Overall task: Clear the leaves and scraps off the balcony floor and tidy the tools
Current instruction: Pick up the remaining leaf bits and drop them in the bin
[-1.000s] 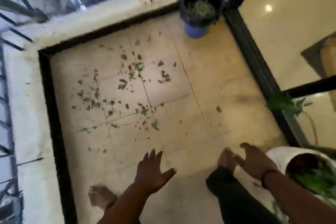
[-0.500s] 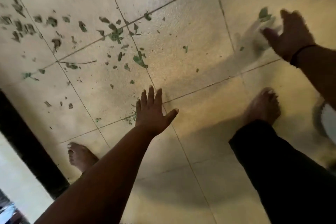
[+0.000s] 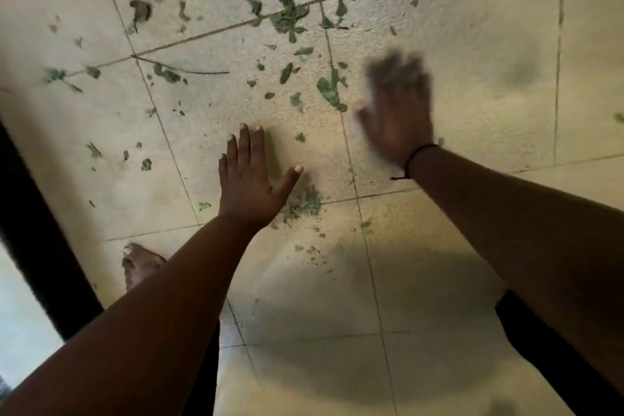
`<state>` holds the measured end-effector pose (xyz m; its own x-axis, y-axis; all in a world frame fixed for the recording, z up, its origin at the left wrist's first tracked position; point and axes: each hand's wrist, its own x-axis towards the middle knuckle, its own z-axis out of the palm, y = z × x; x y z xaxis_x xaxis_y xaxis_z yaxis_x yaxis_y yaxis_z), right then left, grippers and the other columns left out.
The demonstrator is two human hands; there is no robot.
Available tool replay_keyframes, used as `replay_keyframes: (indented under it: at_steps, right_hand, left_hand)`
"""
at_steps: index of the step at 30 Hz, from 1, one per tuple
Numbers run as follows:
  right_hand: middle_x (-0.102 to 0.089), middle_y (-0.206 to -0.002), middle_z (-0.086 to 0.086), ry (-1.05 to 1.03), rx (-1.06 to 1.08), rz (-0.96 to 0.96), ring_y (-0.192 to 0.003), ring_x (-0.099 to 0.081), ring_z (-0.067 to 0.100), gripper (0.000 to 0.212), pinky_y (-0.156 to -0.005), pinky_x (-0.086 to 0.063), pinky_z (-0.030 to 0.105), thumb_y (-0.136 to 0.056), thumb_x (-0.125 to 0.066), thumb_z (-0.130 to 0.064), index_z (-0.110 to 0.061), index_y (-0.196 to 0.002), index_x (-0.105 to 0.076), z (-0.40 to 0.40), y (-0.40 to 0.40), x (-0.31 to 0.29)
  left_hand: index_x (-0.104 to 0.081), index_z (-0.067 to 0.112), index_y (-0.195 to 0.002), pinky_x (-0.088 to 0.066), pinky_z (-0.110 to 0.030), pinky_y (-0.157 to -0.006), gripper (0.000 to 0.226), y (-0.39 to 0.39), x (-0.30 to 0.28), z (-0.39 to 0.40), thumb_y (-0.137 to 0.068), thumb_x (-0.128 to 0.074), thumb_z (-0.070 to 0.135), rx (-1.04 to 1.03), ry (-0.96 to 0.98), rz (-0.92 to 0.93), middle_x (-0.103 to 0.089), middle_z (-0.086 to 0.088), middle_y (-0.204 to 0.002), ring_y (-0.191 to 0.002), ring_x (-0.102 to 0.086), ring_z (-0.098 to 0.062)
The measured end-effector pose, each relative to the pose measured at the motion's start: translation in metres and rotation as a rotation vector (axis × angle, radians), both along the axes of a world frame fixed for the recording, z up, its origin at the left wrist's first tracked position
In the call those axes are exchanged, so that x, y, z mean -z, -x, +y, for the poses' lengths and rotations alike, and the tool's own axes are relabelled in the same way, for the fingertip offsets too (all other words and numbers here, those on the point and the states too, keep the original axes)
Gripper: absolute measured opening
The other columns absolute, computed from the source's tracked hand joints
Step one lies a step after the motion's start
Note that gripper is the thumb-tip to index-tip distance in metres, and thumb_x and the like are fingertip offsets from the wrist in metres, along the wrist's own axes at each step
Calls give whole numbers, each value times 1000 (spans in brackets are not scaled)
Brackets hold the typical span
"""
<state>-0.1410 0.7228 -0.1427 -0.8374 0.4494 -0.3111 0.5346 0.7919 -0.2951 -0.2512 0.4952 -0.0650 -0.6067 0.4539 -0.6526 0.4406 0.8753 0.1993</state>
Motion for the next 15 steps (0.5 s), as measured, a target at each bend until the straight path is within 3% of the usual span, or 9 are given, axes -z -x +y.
replay_keyframes:
  at_steps: [2,4,7,10,11,13,14,15]
  right_hand:
    - [-13,-160,19,209,-189,17,-146,-8,43,69,-119,-9,51,-97,-21,-55,-16,-154,-23,-46,25,-16]
    - [-15,-160,18,185,-162,77,-147,-11,39,64,-119,-11,47,-96,-32,-46,-17,-153,-25,-55,26,-25]
    - [-19,-157,23,147,-125,96,-145,-16,41,62,-118,-16,50,-96,-37,-38,-10,-150,-27,-100,-34,-33]
    - [-36,-149,15,179,-646,110,-137,-35,38,60,-111,-32,51,-91,-44,-34,-12,-146,-32,-162,-131,-32]
    - [-33,-151,8,209,-808,107,-141,-30,34,62,-112,-33,48,-92,-47,-33,-14,-149,-28,-179,-158,-29]
    - [-13,-160,5,207,-1003,141,-149,-2,31,64,-119,-23,41,-99,-39,-30,-11,-154,-13,-210,-187,-17]
    - [-5,-163,6,172,-1039,156,-149,3,29,61,-122,-12,40,-100,-37,-31,-11,-153,-15,-219,-187,-7]
    - [-10,-162,5,153,-1094,145,-149,-4,28,61,-122,-6,41,-97,-43,-36,-14,-151,-26,-221,-176,4]
  left_hand:
    - [-4,17,-157,3,-43,-120,92,4,-3,-10,-87,-29,71,-36,-40,6,7,-6,-165,-151,9,-25]
    - [-7,18,-157,1,-45,-122,88,9,-5,-22,-89,-30,68,-79,-65,6,4,-6,-165,-151,6,-25]
    - [-11,17,-157,-4,-47,-122,88,19,-1,-47,-88,-26,69,-98,-75,39,-1,-7,-165,-152,2,-27]
    - [-13,15,-157,-5,-49,-122,84,28,8,-80,-91,-27,66,-40,-60,56,-4,-9,-165,-151,0,-29]
    - [-13,15,-157,-3,-48,-121,82,29,11,-89,-92,-29,64,-34,-53,55,-3,-9,-165,-151,1,-28]
    - [-12,15,-157,-1,-48,-121,82,30,18,-108,-93,-30,63,-36,-42,58,-3,-9,-165,-151,1,-28]
    - [-12,14,-157,-2,-49,-120,83,29,20,-117,-92,-29,63,-32,-41,61,-3,-10,-165,-151,0,-30]
    - [-13,13,-157,-2,-50,-120,84,27,23,-126,-91,-29,64,-26,-43,61,-4,-11,-164,-151,-1,-31]
